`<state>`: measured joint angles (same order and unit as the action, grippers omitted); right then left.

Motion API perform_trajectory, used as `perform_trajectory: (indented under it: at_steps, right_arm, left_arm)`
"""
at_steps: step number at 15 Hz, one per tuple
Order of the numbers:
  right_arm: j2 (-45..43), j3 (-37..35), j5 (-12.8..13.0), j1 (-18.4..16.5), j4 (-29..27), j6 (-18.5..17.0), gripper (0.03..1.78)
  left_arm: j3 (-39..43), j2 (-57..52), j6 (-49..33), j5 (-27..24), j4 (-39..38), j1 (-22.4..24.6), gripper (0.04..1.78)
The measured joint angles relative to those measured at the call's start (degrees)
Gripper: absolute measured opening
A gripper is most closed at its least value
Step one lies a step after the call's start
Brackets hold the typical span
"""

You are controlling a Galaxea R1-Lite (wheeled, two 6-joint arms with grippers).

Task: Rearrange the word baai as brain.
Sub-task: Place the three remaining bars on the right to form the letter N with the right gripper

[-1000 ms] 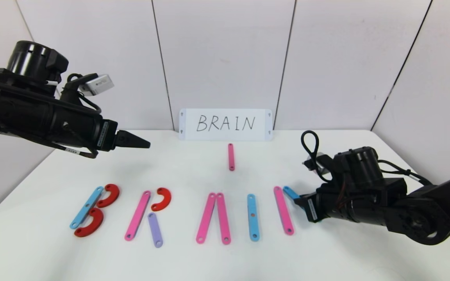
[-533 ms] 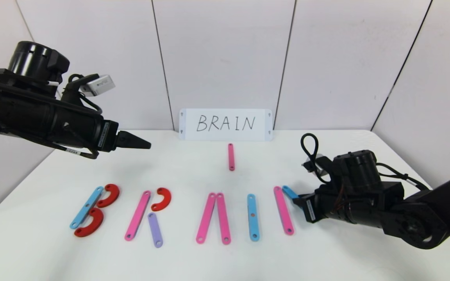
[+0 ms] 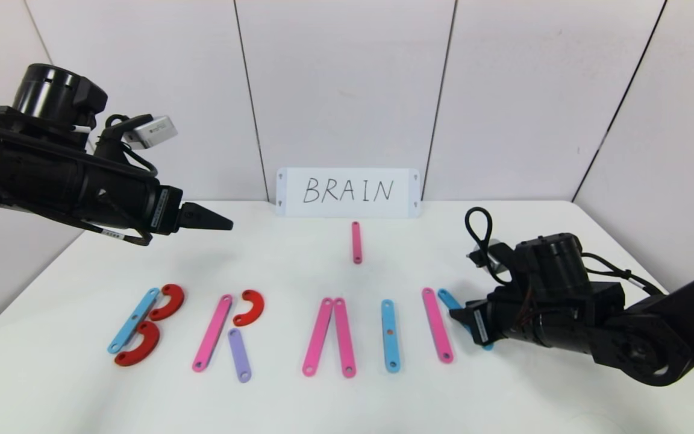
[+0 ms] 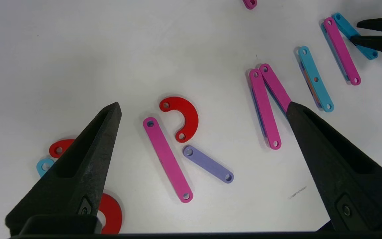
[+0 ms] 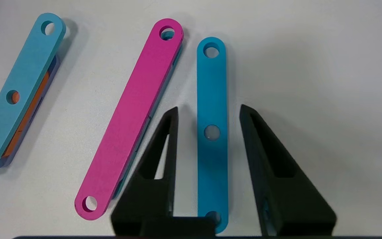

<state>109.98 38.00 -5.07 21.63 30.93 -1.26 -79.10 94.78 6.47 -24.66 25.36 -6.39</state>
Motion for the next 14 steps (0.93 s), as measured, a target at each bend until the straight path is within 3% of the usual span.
perform_trajectory:
  at_steps: [3, 6, 10, 14]
  right_arm:
    - [-0.3, 0.0, 0.0, -0.6, 0.0, -0.1, 1.25]
    - [-0.9, 0.3, 0.1, -0.9, 0.0, -0.3, 1.6]
    - [-1.4, 4.3, 2.5, -0.7, -1.2, -0.6, 1.74]
    - [-0.2, 13.5, 6.4, 2.6, -9.1, -2.1, 1.74]
  left_arm:
    - [0.1, 0.0, 0.0, 0.0, -0.1, -0.1, 1.74]
    - [0.3, 0.0, 0.0, 0.0, -0.2, -0.4, 1.74]
    - [0.4, -0.1, 0.0, 0.1, -0.2, -0.6, 1.74]
    - [0.4, -0.1, 0.0, 0.1, -0.4, -0.6, 1.74]
